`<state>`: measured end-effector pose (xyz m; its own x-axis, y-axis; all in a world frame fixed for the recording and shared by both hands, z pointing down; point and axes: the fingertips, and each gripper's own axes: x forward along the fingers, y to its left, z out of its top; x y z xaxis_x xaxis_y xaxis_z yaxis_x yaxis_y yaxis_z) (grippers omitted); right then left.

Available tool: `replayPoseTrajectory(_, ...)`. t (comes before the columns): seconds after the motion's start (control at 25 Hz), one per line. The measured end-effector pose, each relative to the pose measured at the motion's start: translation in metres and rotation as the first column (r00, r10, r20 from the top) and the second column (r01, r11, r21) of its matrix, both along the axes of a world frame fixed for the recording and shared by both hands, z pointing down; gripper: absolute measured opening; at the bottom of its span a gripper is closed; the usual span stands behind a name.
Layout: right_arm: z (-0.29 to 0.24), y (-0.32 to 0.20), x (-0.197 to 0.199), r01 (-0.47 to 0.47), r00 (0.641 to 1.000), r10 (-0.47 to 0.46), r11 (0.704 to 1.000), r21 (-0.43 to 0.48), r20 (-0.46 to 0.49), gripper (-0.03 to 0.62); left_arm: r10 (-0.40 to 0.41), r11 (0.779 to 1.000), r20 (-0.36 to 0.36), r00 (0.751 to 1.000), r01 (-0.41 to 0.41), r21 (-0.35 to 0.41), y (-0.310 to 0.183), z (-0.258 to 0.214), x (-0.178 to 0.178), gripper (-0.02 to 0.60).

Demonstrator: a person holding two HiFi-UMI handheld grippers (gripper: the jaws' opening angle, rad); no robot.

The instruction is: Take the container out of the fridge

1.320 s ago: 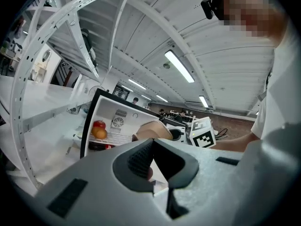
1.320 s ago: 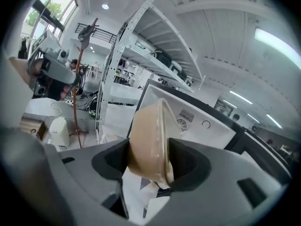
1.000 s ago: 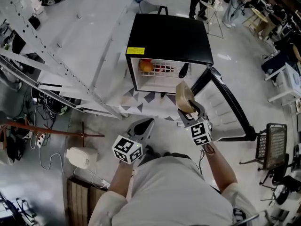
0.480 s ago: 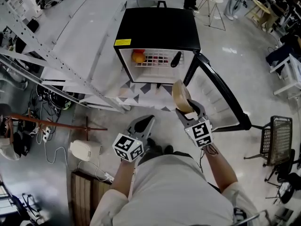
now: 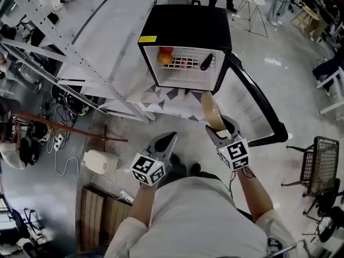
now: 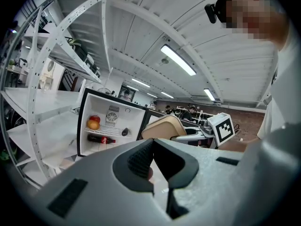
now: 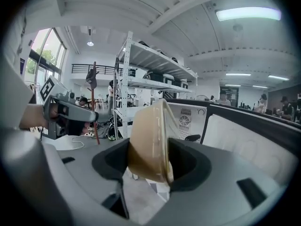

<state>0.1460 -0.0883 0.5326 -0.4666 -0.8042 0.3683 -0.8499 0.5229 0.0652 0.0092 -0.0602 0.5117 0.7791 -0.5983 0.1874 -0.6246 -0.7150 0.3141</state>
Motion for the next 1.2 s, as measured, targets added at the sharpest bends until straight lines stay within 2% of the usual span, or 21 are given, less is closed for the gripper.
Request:
replayPoseTrajectory(0.32,-0.012,0.014,0.001,-0.035,0.995,0.035,0.999,-0.003,0.089,0.25,-0.013,1.0,-0.009,1.0,0.013,0.013,0.005,-0.007,-0.024,0.002)
replayPoseTrajectory(0.72,-0.038,0.002,-0.006,-0.124,0.979,0.121,0.992,0.009,0.163,0.25,0.032,0.998,-0.015,0.999,-0.031,0.052,-0.031,-0.028,-0.066,0.002)
replayPoseTrajectory(1.2,-0.055,-0.019,-0.017,-0.177,0.972,0.17,0.984,0.035,0.161,0.249,0.075,0.995,-0.035,0.997,-0.073,0.069,-0.062,-0.036,-0.079,0.002)
